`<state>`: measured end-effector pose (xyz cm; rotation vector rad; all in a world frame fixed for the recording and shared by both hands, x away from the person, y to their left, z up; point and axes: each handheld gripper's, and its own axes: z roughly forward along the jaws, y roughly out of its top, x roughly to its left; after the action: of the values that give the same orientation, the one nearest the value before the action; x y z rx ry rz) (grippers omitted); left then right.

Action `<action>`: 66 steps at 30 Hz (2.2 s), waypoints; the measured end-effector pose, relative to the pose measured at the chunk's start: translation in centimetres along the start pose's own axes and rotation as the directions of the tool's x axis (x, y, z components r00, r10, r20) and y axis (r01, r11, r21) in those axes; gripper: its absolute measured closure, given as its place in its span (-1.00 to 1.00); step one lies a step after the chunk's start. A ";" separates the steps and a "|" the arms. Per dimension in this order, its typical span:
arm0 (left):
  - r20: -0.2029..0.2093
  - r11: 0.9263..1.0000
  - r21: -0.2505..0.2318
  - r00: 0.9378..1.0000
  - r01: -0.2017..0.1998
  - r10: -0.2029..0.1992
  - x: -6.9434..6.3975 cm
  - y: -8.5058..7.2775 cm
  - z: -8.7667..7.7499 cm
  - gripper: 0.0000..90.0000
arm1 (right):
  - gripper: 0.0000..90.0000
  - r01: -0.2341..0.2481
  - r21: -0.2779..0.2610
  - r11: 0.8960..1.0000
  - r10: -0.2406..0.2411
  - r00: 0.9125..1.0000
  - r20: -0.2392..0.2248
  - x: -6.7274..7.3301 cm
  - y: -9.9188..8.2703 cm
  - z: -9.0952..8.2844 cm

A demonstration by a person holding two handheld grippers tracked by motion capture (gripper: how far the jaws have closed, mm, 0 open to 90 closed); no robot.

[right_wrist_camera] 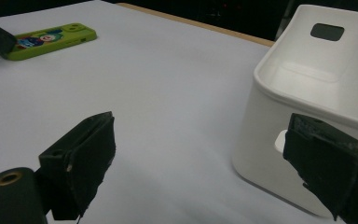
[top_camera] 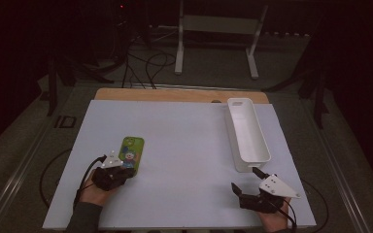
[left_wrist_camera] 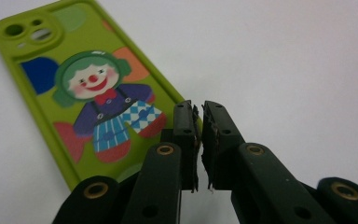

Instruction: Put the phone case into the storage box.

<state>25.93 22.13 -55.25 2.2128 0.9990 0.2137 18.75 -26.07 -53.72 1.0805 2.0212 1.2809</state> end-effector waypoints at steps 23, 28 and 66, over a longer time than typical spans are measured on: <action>-0.093 0.991 -0.117 0.993 0.063 -0.074 1.3 -2.0 -3.8 0.58 | -0.80 -0.002 -0.007 1.000 0.002 1.000 -0.001 0.0 0.0 0.0; -0.111 0.982 -0.173 0.989 0.075 -0.095 1.3 -2.0 -4.6 0.46 | -0.80 -0.002 -0.011 1.000 0.002 1.000 -0.001 0.0 0.0 0.0; -0.226 0.914 -0.403 0.962 0.050 -0.152 -1.1 -3.8 -6.9 -1.00 | -0.75 -0.018 -0.063 0.998 0.016 0.999 -0.032 -1.5 0.3 -0.2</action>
<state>20.10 26.74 -52.42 1.7883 1.0948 0.6087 19.56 -27.37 -53.38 1.0562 1.9852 1.3692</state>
